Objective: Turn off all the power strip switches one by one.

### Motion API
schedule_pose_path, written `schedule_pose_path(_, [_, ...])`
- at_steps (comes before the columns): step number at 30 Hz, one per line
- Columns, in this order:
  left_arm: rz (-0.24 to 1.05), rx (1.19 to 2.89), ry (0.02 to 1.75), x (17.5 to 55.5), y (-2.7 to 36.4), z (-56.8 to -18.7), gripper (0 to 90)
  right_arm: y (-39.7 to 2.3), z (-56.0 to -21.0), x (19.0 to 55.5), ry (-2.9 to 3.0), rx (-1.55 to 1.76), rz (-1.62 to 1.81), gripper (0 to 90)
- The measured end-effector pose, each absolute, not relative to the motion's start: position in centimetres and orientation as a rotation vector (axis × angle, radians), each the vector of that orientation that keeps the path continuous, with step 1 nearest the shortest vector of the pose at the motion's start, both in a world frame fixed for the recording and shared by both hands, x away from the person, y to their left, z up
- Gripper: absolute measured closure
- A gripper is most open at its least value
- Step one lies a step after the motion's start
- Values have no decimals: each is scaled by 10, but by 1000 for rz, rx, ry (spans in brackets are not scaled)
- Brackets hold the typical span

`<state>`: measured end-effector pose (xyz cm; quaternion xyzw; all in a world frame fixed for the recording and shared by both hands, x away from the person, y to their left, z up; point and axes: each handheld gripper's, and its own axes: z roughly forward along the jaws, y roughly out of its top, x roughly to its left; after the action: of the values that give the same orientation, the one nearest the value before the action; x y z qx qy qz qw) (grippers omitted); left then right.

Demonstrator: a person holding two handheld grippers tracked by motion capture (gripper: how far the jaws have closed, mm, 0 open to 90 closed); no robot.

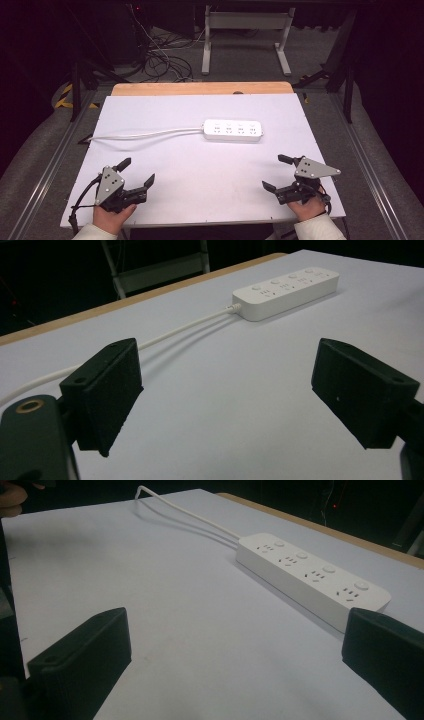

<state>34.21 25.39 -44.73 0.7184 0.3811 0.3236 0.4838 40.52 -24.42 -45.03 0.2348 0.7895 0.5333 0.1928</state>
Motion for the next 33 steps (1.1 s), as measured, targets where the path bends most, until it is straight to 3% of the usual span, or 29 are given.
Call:
schedule_pose_path(11, [735,1796,969,344,254,-446,274,-246,-445,404,2222,702,1501,0])
schedule_pose_path(25, [764,1802,958,342,255,-446,286,-236,-441,411,2220,833,1485,1])
schedule_pose_path(28, [776,1809,955,341,255,-446,301,-236,-434,409,2201,828,1465,95])
schedule_pose_path(33, [782,1807,953,340,256,-445,320,-232,-425,415,2207,825,1427,130])
